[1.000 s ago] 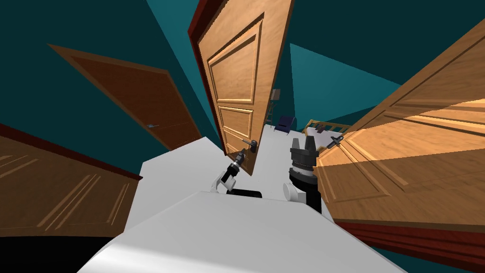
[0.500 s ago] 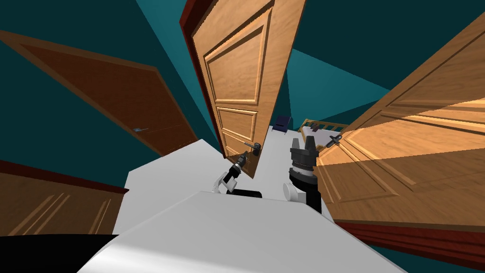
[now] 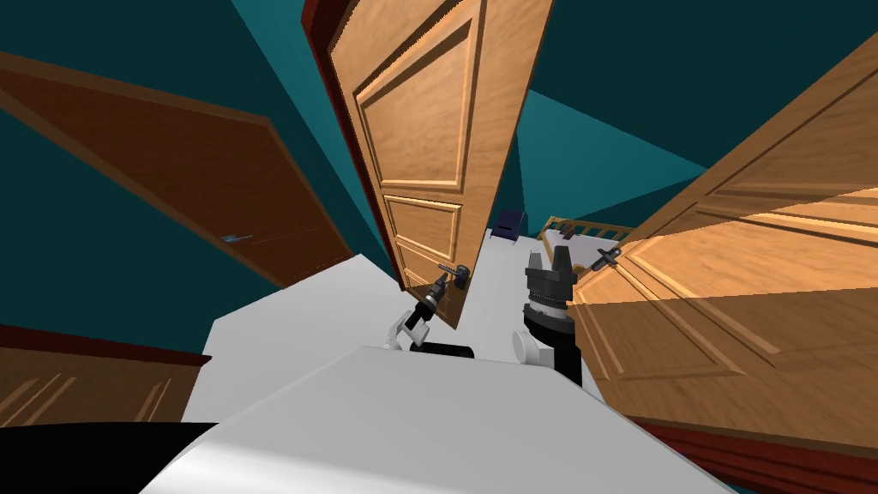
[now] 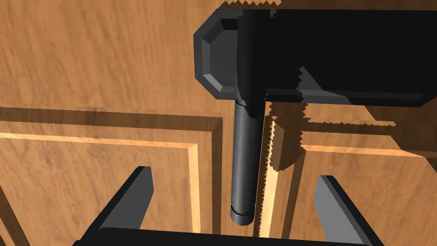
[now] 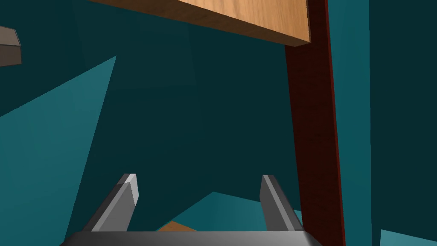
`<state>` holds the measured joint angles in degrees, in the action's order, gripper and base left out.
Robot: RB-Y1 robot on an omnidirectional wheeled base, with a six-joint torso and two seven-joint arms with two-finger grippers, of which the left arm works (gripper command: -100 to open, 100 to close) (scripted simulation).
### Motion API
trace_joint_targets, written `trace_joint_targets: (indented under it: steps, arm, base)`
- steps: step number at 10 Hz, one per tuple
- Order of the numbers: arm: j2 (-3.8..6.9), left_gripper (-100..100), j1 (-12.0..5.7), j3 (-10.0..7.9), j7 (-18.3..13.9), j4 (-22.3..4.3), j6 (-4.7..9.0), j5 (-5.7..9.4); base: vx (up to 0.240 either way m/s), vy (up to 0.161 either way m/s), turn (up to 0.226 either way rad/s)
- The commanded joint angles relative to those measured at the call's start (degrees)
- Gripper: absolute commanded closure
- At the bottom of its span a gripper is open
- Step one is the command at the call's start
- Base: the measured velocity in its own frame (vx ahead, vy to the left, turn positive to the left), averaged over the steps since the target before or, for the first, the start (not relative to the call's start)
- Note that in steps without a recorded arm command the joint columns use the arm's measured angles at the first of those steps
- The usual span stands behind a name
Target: Push the door open
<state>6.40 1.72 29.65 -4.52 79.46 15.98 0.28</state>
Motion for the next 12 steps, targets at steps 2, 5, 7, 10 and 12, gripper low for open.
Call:
trace_joint_targets:
  steps: [2,5,7,10,12]
  arm:
    - [-0.6,-100,-0.7,-0.74,0.07,-1.45,0.5,0.06]
    - [-0.87,-100,-1.03,-1.03,0.09,-2.02,0.64,0.08]
    - [-0.87,100,-1.03,-1.03,0.09,-2.02,0.64,0.08]
    - [-0.87,100,-1.03,-1.03,0.09,-2.02,0.64,0.08]
    - [-0.84,100,-1.46,-2.32,0.41,-2.7,0.5,0.12]
  base:
    - [0.192,-0.106,-0.044]
    - [0.146,-0.07,-0.018]
    - [-0.021,0.011,-0.005]
    - [-0.008,0.005,-0.002]
    - [0.046,-0.042,0.024]
